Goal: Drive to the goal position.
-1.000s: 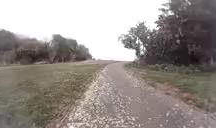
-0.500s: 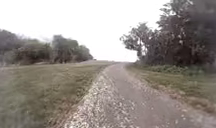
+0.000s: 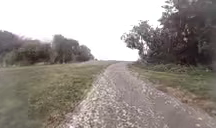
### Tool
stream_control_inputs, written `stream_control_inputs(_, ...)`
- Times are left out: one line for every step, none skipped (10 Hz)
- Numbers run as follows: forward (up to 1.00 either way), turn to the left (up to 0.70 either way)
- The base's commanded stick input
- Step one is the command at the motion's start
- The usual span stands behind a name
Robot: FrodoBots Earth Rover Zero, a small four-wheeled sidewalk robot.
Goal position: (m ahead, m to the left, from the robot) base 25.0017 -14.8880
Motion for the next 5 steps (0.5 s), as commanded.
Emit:
stream_control_inputs(0.6, 0.0)
stream_control_inputs(0.6, 0.0)
stream_control_inputs(0.6, 0.0)
stream_control_inputs(0.6, 0.0)
stream_control_inputs(0.6, 0.0)
